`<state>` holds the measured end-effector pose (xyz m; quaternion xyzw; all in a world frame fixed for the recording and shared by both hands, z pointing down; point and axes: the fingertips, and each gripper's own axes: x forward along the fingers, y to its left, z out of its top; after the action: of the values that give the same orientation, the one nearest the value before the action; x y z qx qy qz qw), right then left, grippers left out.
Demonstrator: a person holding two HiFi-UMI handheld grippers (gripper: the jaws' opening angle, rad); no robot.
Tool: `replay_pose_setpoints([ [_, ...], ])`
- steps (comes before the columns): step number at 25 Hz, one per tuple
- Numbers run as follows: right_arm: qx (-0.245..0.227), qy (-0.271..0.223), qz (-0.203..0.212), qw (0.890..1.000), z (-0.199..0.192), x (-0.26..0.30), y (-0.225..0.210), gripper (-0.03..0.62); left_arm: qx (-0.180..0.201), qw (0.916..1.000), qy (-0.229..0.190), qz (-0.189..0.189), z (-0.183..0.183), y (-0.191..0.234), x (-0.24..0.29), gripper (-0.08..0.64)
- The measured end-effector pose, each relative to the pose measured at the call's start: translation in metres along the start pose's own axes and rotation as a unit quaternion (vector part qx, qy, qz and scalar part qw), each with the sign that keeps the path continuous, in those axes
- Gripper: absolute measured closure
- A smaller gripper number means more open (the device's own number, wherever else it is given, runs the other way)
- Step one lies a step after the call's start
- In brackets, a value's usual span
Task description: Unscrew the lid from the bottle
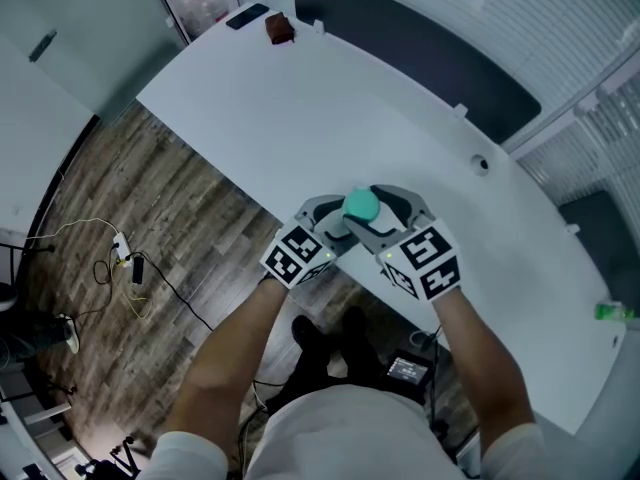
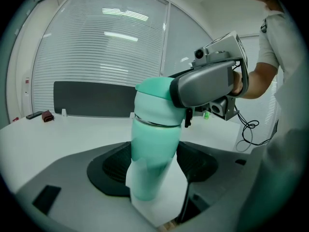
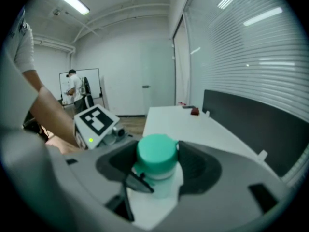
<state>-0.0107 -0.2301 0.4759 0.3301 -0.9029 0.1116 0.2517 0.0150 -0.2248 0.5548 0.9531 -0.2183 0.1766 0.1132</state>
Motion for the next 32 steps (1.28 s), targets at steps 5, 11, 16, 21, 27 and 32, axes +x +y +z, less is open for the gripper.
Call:
replay_pose_setpoints([
  [5,-0.002,0.002,-0.01,1.0,0.0,-0.001,0.0,0.311,-0.005,1.0,0.002,0.002,0.0,-0.001,0.0,0.255],
  [11,-0.007,-0.012,-0.017,1.0,0.009,-0.007,-0.001,0.311,-0.009,0.9999,0.0,0.007,0.001,-0.001,0.001,0.255],
  [16,0.0,-0.02,-0.019,1.0,0.015,-0.013,-0.001,0.312,-0.015,0.9998,0.003,0.012,0.0,-0.001,0.001,0.255],
  [21,0.002,-0.025,-0.023,0.999,0.019,-0.017,-0.002,0.313,-0.015,0.9998,0.006,0.015,0.003,-0.001,0.0,0.253],
  [27,0.008,-0.028,-0.026,0.999,0.02,-0.02,-0.003,0.313,-0.022,0.9994,-0.013,0.022,0.008,0.0,-0.005,0.252],
  [32,0.015,-0.032,-0.034,0.999,0.021,-0.022,-0.003,0.313,-0.017,0.9994,-0.022,0.023,0.014,-0.001,-0.014,0.252],
])
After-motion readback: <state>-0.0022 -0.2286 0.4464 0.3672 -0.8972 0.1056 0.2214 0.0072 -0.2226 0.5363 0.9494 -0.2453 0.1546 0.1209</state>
